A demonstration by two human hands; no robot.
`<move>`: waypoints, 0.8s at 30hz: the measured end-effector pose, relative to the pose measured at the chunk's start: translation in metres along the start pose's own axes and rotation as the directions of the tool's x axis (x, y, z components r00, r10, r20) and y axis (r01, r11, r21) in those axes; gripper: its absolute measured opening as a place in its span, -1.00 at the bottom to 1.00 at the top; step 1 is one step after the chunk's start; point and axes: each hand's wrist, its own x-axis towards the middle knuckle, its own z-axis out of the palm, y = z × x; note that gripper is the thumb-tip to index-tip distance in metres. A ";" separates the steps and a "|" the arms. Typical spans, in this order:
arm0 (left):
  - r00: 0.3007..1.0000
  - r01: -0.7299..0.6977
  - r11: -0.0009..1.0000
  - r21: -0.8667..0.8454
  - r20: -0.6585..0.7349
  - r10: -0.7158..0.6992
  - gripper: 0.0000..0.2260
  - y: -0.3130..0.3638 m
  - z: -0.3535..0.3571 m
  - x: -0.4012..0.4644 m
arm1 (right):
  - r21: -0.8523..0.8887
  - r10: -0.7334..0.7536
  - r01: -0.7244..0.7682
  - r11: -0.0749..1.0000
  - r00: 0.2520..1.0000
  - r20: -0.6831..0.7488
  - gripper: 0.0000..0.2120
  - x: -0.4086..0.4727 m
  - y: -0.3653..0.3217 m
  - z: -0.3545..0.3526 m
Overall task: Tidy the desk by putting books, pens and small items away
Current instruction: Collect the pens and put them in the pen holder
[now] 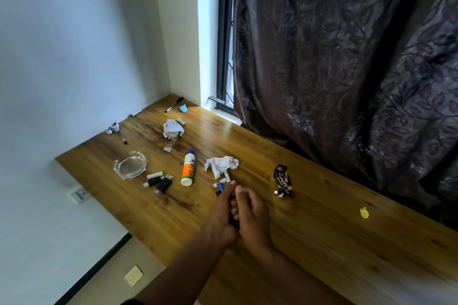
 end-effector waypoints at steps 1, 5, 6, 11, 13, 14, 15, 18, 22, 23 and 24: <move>1.000 -0.006 1.000 0.004 0.000 0.006 -0.65 0.005 -0.003 0.000 | -0.017 -0.007 0.007 1.000 1.000 0.016 -0.69 0.002 -0.001 0.004; 0.999 -0.044 0.999 -0.024 0.003 0.044 -0.62 0.042 -0.005 -0.004 | -0.119 -0.044 0.052 0.992 0.997 0.068 -0.71 0.026 -0.005 0.022; 0.997 -0.080 0.996 -0.027 -0.020 0.079 -0.63 0.054 -0.005 -0.005 | -0.149 -0.059 0.071 0.986 0.995 0.082 -0.71 0.034 -0.007 0.028; 0.962 -0.221 0.975 0.019 -0.163 0.221 -0.66 0.130 -0.022 -0.007 | -0.189 -0.163 0.178 0.966 0.983 0.089 -0.83 0.083 -0.026 0.079; 0.943 -0.248 0.968 0.029 -0.221 0.248 -0.64 0.164 -0.034 -0.010 | -0.186 -0.198 0.216 0.958 0.974 0.114 -0.90 0.103 -0.033 0.109; 0.930 -0.268 0.963 0.037 -0.251 0.269 -0.63 0.179 -0.039 -0.012 | -0.199 -0.212 0.236 0.951 0.968 0.133 -0.90 0.113 -0.037 0.124; 0.916 -0.286 0.957 0.047 -0.278 0.288 -0.63 0.197 -0.046 -0.013 | -0.213 -0.231 0.261 0.942 0.960 0.156 -0.88 0.123 -0.040 0.141; 0.877 -0.319 0.946 0.054 -0.361 0.316 -0.67 0.244 -0.071 -0.012 | -0.302 -0.269 0.337 0.892 0.931 0.247 -0.82 0.150 -0.051 0.190; 0.863 -0.313 0.949 0.040 -0.405 0.301 -0.70 0.295 -0.100 -0.012 | -0.393 -0.280 0.442 0.806 0.871 0.404 -0.78 0.183 -0.062 0.249; 0.859 -0.312 0.949 0.036 -0.417 0.298 -0.70 0.306 -0.106 -0.013 | -0.400 -0.274 0.463 0.791 0.853 0.444 -0.78 0.191 -0.063 0.263; 0.854 -0.313 0.949 0.041 -0.426 0.300 -0.71 0.313 -0.109 -0.013 | -0.411 -0.263 0.478 0.776 0.838 0.479 -0.77 0.197 -0.065 0.274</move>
